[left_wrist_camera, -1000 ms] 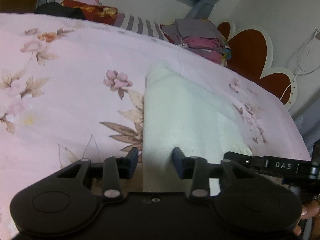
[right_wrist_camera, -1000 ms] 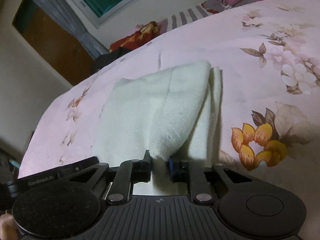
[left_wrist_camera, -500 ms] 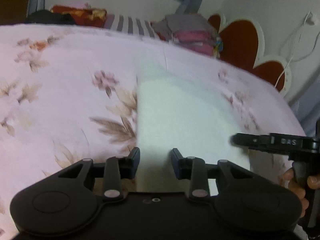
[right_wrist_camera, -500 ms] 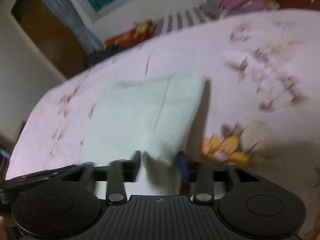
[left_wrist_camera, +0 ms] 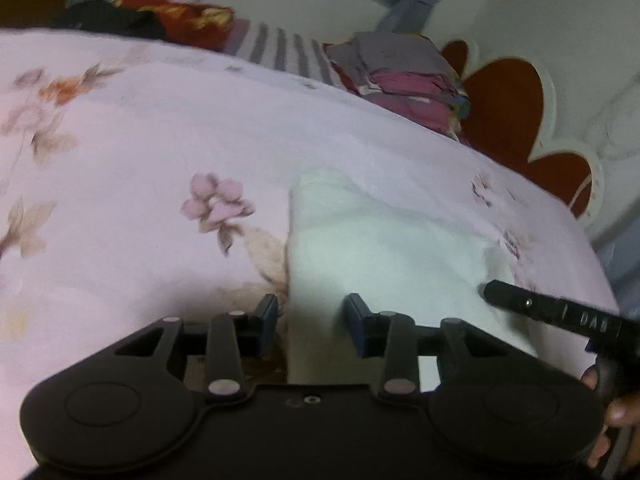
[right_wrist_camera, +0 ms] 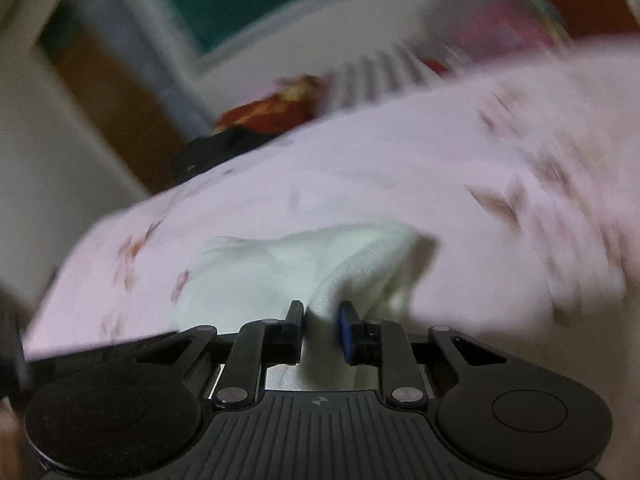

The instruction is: Fold small clothes

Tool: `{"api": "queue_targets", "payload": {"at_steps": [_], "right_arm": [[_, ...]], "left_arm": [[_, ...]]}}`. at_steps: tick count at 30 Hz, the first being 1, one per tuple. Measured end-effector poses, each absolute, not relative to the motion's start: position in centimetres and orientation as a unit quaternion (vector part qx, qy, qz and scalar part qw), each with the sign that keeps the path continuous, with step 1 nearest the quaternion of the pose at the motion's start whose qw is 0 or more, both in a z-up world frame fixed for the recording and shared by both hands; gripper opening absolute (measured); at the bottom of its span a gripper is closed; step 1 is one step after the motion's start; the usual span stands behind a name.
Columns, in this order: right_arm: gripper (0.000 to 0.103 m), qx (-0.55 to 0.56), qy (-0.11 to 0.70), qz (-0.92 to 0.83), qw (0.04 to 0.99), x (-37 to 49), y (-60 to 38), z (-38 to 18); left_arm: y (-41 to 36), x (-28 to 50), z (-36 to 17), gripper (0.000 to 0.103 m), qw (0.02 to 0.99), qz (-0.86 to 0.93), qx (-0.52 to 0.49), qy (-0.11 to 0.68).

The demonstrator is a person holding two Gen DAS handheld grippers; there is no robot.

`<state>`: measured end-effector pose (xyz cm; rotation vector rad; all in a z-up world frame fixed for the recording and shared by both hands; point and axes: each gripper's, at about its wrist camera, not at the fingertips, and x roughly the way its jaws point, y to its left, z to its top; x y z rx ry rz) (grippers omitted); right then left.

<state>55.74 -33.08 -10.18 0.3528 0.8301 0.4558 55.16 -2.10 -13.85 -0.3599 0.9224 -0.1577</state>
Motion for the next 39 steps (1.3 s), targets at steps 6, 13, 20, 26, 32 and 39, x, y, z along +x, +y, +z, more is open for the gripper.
{"api": "queue_targets", "payload": {"at_steps": [6, 13, 20, 26, 32, 39], "right_arm": [[0.021, 0.14, 0.428, 0.169, 0.877, 56.7, -33.9, -11.3], [0.022, 0.107, 0.394, 0.18, 0.895, 57.9, -32.2, -9.1], [0.022, 0.066, 0.406, 0.157, 0.898, 57.0, -31.1, -10.0], [0.022, 0.043, 0.402, 0.236, 0.883, 49.6, -29.6, -9.7], [0.022, 0.048, 0.412, 0.256, 0.873, 41.6, -29.9, -10.0], [0.022, 0.031, 0.439, 0.24, 0.865, 38.9, -30.3, -10.1]], "left_arm": [[-1.9, 55.1, -11.7, 0.037, 0.893, -0.092, -0.158, 0.41], [-5.5, 60.5, -11.9, 0.037, 0.872, -0.175, -0.129, 0.438], [-5.0, 57.6, -11.2, 0.037, 0.875, -0.219, -0.129, 0.412], [-4.1, 50.5, -12.5, 0.037, 0.879, -0.21, -0.123, 0.409], [-3.4, 43.0, -13.2, 0.037, 0.88, -0.175, -0.106, 0.429], [-1.9, 41.2, -12.8, 0.055, 0.879, -0.137, -0.099, 0.446]]}}
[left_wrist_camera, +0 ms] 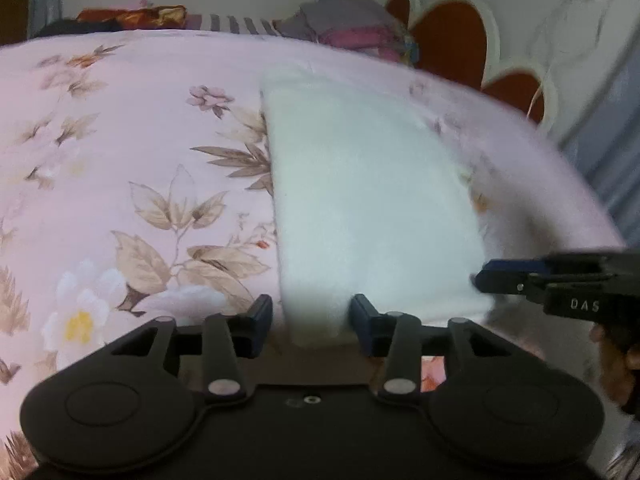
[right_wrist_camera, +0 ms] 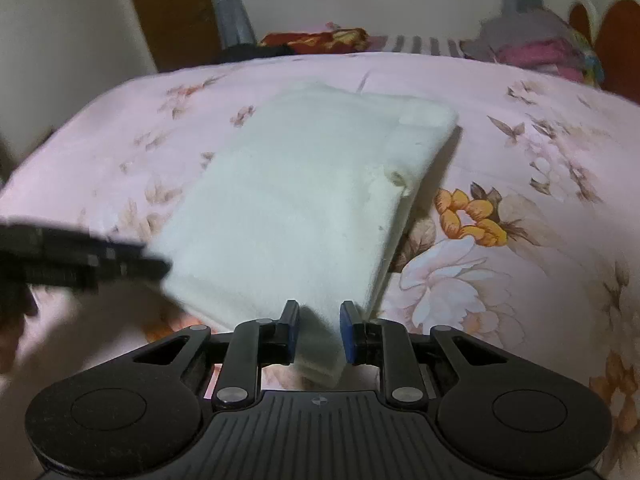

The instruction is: Fold small clothes

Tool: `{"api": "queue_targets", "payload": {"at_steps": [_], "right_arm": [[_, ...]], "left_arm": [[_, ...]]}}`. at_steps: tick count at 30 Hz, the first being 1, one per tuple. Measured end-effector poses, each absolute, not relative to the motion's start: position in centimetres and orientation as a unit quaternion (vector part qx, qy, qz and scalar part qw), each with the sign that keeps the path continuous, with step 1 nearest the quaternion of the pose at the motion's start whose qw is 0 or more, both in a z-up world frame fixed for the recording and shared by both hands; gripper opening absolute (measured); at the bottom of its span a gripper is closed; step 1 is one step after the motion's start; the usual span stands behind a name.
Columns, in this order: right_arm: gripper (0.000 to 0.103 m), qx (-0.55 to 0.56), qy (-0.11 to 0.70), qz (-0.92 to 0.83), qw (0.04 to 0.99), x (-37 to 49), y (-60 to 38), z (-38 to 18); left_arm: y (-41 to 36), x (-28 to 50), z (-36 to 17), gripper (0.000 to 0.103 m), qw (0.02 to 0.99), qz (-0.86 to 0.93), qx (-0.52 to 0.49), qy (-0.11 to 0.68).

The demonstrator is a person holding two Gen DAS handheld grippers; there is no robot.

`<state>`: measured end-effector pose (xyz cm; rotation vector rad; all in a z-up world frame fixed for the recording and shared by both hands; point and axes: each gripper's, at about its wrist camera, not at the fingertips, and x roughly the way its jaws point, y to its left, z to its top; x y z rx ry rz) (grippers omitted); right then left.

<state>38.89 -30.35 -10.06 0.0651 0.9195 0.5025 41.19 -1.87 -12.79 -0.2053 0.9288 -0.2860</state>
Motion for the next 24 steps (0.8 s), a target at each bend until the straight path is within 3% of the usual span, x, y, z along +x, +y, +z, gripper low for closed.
{"api": "queue_targets", "payload": {"at_steps": [1, 2, 3, 4, 7, 12, 19, 24], "right_arm": [[0.022, 0.065, 0.435, 0.235, 0.867, 39.2, -31.2, -9.5], [0.036, 0.09, 0.43, 0.228, 0.869, 39.6, -32.0, -9.2], [0.061, 0.12, 0.426, 0.22, 0.87, 40.4, -32.9, -9.2], [0.068, 0.149, 0.419, 0.209, 0.871, 41.1, -33.8, -9.1], [0.069, 0.218, 0.413, 0.194, 0.862, 43.8, -35.6, -9.2], [0.069, 0.324, 0.441, 0.175, 0.818, 49.0, -37.7, -12.2], [0.069, 0.396, 0.454, 0.186, 0.776, 51.4, -39.8, -14.7], [0.068, 0.359, 0.471, 0.212, 0.777, 52.4, -38.6, -14.2]], "left_arm": [[-1.4, 40.9, -12.6, 0.065, 0.886, -0.122, -0.101, 0.435], [-1.0, 41.1, -12.0, 0.086, 0.898, -0.098, -0.097, 0.418], [-0.7, 41.5, -11.6, 0.092, 0.906, -0.089, -0.098, 0.402], [-0.2, 42.2, -11.1, 0.092, 0.911, -0.088, -0.112, 0.387], [0.8, 45.6, -11.1, 0.091, 0.896, -0.105, -0.183, 0.392], [1.9, 51.3, -13.8, 0.073, 0.83, -0.136, -0.313, 0.44], [0.9, 53.6, -15.5, 0.077, 0.818, -0.126, -0.294, 0.478], [0.5, 53.9, -15.7, 0.074, 0.819, -0.133, -0.281, 0.481]]}}
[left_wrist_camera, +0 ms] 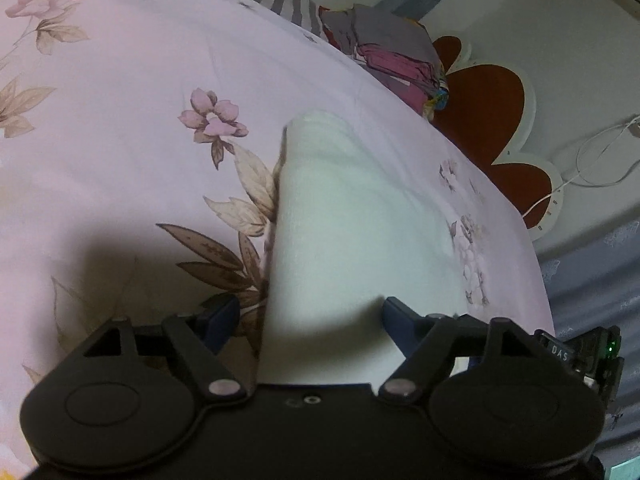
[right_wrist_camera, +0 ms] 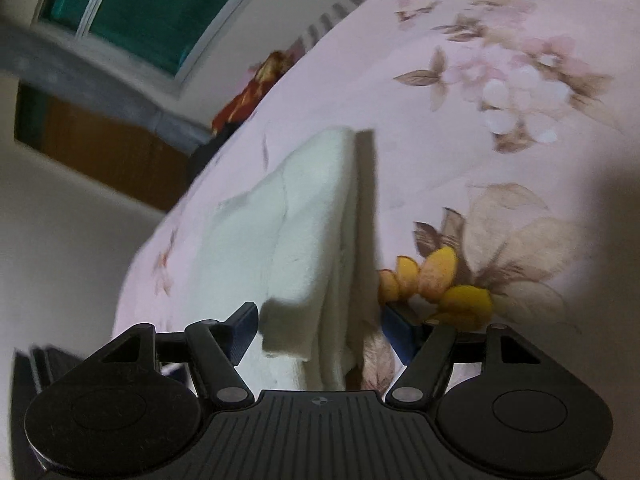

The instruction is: Fold small clothes

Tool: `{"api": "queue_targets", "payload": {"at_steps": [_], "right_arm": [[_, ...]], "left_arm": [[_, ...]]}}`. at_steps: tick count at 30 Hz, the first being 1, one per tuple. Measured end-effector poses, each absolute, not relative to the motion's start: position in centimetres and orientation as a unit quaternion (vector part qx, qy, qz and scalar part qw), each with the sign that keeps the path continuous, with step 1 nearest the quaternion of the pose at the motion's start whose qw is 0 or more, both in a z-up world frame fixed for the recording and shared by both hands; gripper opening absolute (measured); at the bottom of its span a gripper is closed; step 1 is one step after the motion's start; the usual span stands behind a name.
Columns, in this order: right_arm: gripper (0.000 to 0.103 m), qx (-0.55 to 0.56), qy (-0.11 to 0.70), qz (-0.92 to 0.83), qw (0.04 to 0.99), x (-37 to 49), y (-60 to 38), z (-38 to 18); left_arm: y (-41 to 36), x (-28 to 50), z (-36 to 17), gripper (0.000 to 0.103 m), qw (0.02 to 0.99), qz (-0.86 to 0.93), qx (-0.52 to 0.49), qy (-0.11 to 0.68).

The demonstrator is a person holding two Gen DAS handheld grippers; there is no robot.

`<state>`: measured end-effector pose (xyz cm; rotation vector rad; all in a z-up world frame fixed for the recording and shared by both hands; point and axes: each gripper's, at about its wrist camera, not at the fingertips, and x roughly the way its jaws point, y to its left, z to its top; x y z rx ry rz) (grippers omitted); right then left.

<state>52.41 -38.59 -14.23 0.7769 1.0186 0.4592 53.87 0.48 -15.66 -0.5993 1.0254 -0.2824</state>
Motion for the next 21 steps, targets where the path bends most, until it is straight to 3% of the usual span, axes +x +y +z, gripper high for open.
{"api": "queue_targets", "payload": {"at_steps": [7, 9, 13, 14, 17, 21], "right_arm": [[0.068, 0.314, 0.478, 0.228, 0.788, 53.3, -36.5, -13.8], [0.054, 0.294, 0.48, 0.229, 0.794, 53.5, -36.1, -13.7], [0.047, 0.263, 0.477, 0.23, 0.807, 53.2, -35.4, -13.7], [0.041, 0.249, 0.474, 0.229, 0.813, 53.1, -35.1, -13.5], [0.032, 0.215, 0.457, 0.222, 0.834, 52.0, -34.1, -12.5], [0.032, 0.206, 0.447, 0.208, 0.845, 51.0, -33.7, -12.2]], "left_arm": [[-1.2, 54.6, -15.3, 0.067, 0.82, -0.125, -0.27, 0.489], [-1.9, 54.8, -15.0, 0.063, 0.823, -0.116, -0.257, 0.492], [-4.2, 54.7, -13.9, 0.043, 0.847, -0.106, -0.184, 0.488], [-4.9, 54.5, -13.5, 0.04, 0.855, -0.104, -0.157, 0.483], [-6.7, 53.8, -12.2, 0.036, 0.874, -0.096, -0.095, 0.467], [-7.0, 53.2, -12.3, 0.036, 0.882, -0.099, -0.077, 0.454]]}}
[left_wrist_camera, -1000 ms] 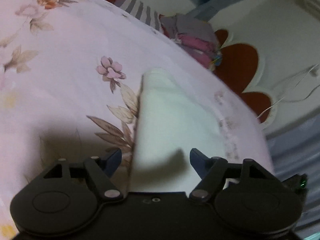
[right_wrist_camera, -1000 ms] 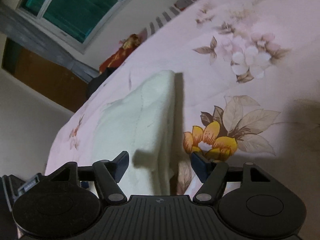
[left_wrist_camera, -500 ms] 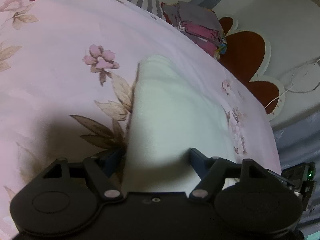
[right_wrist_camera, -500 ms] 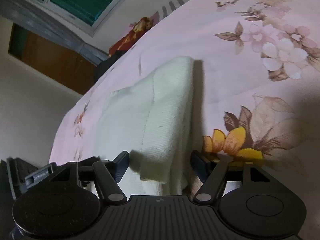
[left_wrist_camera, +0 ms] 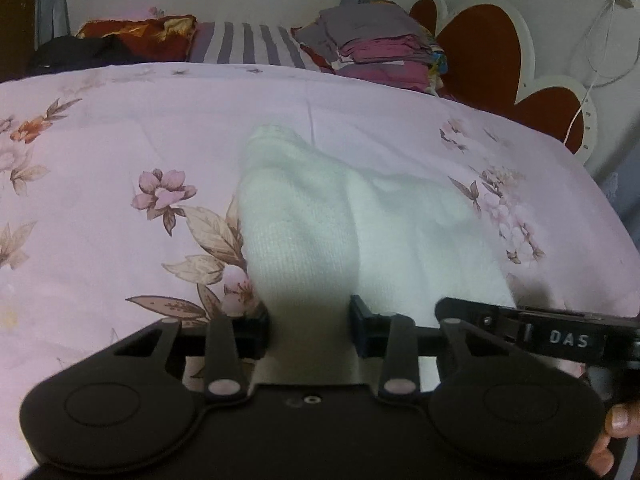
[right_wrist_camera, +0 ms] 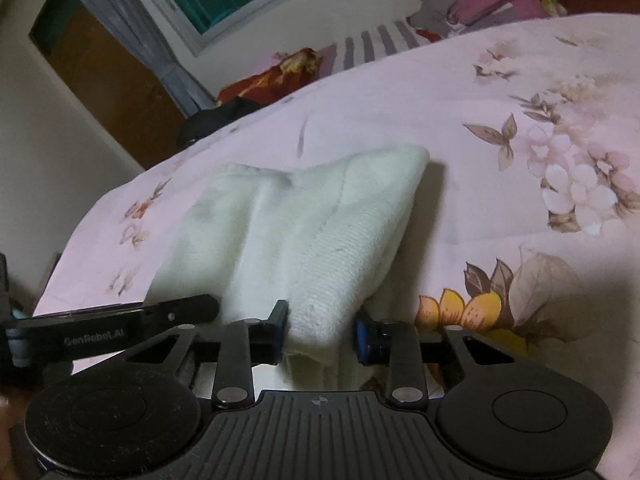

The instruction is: Fold small clothes

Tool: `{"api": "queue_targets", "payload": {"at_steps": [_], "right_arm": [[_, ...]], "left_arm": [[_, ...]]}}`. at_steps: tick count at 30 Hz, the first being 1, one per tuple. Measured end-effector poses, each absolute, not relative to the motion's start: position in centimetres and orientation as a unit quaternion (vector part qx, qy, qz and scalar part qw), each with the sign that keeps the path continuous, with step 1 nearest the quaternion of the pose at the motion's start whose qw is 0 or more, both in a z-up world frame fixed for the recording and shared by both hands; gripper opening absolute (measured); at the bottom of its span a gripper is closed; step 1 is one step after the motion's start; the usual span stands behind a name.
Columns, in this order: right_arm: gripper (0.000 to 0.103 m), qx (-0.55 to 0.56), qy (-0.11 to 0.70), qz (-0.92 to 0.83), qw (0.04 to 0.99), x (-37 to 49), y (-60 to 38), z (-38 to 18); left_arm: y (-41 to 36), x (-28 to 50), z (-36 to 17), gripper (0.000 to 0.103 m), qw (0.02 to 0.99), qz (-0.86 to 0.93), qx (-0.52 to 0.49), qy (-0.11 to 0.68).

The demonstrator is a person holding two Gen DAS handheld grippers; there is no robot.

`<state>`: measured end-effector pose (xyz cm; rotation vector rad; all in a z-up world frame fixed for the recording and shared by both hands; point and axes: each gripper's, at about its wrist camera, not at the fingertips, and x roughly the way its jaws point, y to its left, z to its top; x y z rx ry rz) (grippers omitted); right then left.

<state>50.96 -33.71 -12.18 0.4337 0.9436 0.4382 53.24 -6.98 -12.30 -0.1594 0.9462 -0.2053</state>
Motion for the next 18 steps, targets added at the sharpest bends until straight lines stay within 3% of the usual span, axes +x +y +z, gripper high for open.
{"api": "queue_targets", "payload": {"at_steps": [9, 18], "right_arm": [[0.029, 0.239, 0.414, 0.199, 0.856, 49.0, -32.4, -9.2], [0.029, 0.218, 0.406, 0.241, 0.854, 48.2, -20.7, -6.8]], "left_arm": [[-3.6, 51.1, -9.9, 0.034, 0.892, -0.135, -0.107, 0.417], [8.2, 48.3, -7.7, 0.034, 0.9, -0.104, -0.115, 0.408]]}}
